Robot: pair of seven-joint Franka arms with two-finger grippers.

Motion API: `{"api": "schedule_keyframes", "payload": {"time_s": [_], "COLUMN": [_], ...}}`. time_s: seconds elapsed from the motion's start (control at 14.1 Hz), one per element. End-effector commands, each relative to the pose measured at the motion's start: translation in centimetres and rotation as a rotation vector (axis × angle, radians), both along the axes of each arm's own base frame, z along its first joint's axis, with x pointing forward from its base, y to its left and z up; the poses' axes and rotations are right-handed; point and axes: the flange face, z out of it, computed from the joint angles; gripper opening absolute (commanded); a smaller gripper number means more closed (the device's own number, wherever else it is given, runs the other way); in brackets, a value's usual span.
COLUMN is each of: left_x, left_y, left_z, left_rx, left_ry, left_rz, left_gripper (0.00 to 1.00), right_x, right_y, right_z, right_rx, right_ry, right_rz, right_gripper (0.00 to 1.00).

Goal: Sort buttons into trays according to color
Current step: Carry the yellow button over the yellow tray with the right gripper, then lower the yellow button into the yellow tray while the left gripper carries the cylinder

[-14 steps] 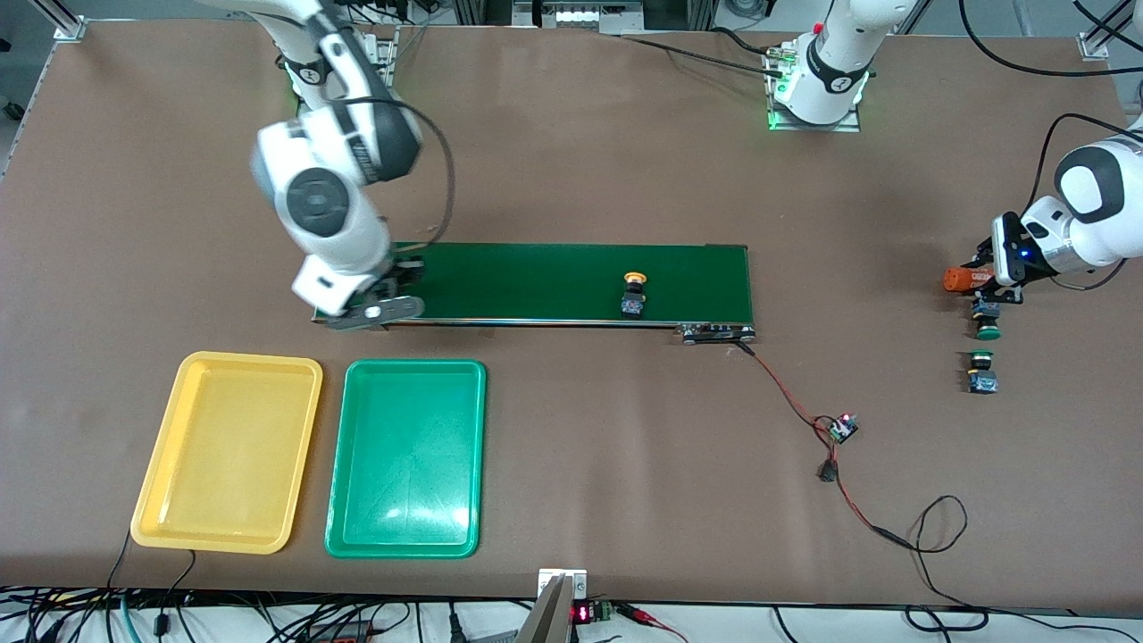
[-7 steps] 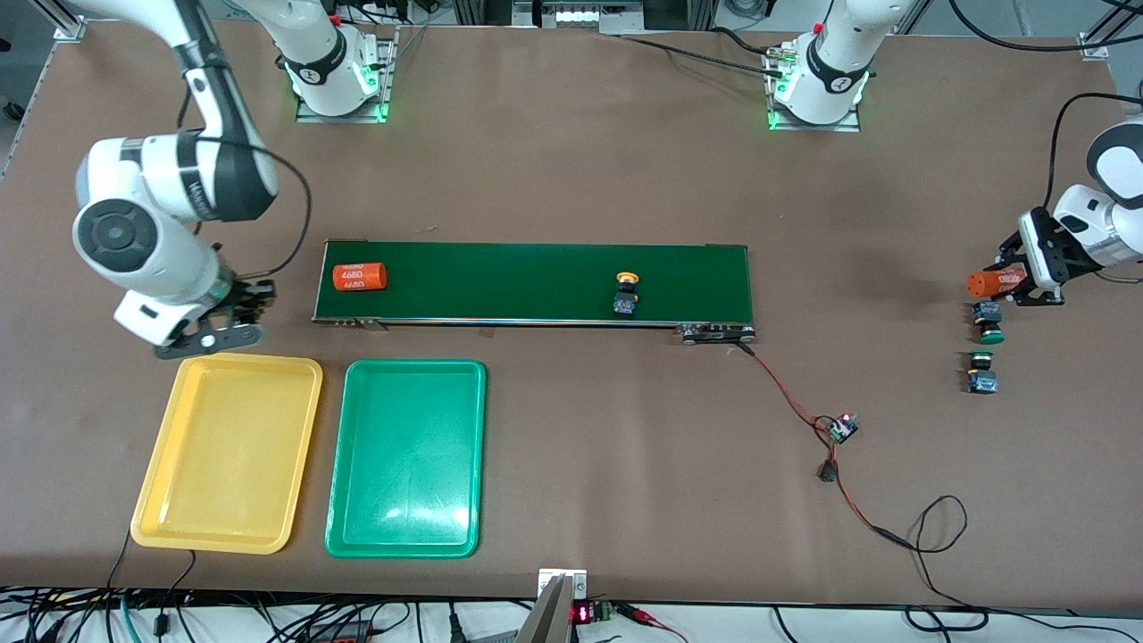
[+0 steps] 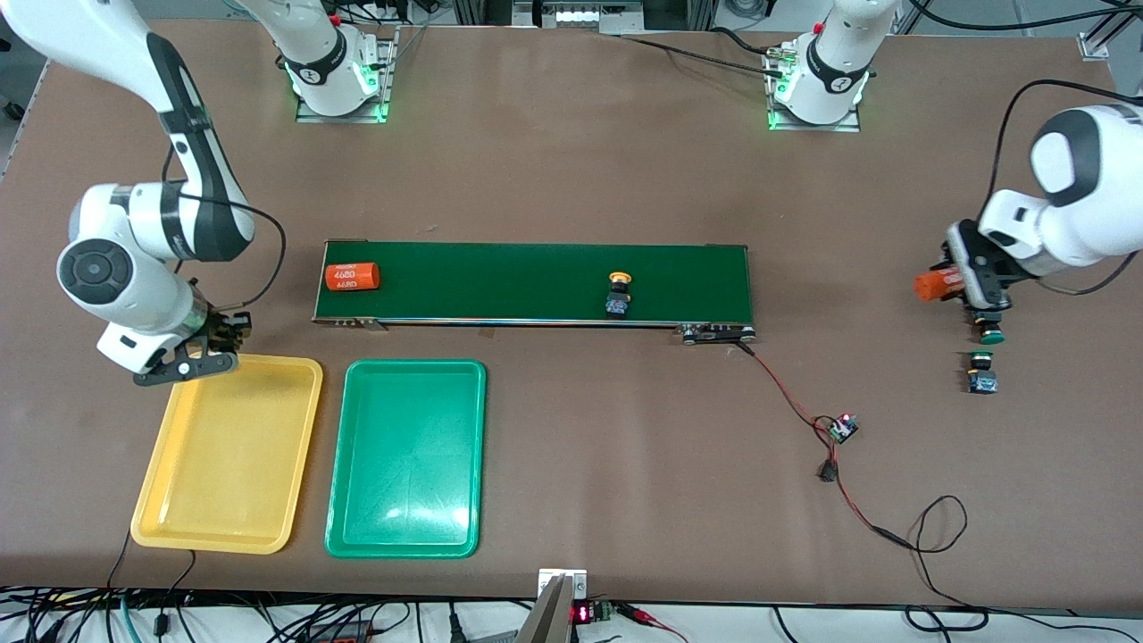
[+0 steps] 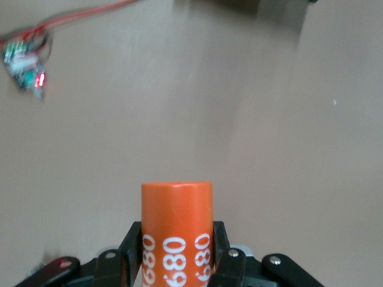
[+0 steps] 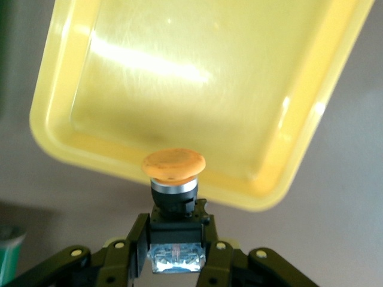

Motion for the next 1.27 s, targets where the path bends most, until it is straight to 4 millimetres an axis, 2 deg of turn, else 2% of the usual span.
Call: {"api": "schedule_keyframes", "payload": {"time_s": [0.0, 0.28, 0.42, 0.5, 0.57, 0.64, 0.71, 0.78, 0.92, 1.06, 1.2], "left_x": [0.0, -0.4, -0.7, -0.8, -0.9, -1.0, -1.1, -1.4, -1.7, -1.9, -1.9], "left_y": [-6.7, -16.2, -20.9, -22.5, -24.0, -25.4, -26.5, -27.8, -29.4, -30.4, -30.4], "left_z": [1.4, 2.4, 3.2, 3.0, 2.8, 2.5, 2.0, 1.2, -0.2, -1.4, -2.7], "left_rx": [0.01, -0.009, -0.054, -0.078, -0.096, -0.111, -0.132, -0.159, -0.185, -0.21, -0.23], "left_ry": [-0.002, -0.031, -0.085, -0.098, -0.119, -0.129, -0.141, -0.135, -0.119, -0.103, -0.072], "left_rz": [-0.112, -0.267, -0.32, -0.334, -0.357, -0.378, -0.393, -0.407, -0.38, -0.375, -0.36], "left_gripper": [0.0, 0.0, 0.0, 0.0, 0.0, 0.0, 0.0, 0.0, 0.0, 0.0, 0.0], "right_x": [1.0, 1.9, 2.1, 2.2, 2.2, 2.2, 2.2, 2.1, 2.0, 2.0, 1.5], "right_y": [0.1, -0.5, -0.4, -0.4, -0.6, -0.5, -0.5, -0.6, -0.6, -0.6, -0.6], "right_z": [-2.6, -6.3, -7.0, -7.2, -7.4, -7.4, -7.4, -7.3, -7.4, -6.8, -5.7], "right_rx": [0.016, 0.042, 0.05, 0.054, 0.056, 0.057, 0.055, 0.055, 0.055, 0.053, 0.047], "right_ry": [-0.055, -0.149, -0.173, -0.184, -0.188, -0.189, -0.188, -0.188, -0.185, -0.187, -0.15], "right_rz": [0.037, 0.066, 0.093, 0.095, 0.092, 0.09, 0.094, 0.093, 0.092, 0.093, 0.07], "right_gripper": [0.23, 0.23, 0.23, 0.25, 0.36, 0.61, 0.8, 0.94, 1.0, 1.0, 1.0]}}
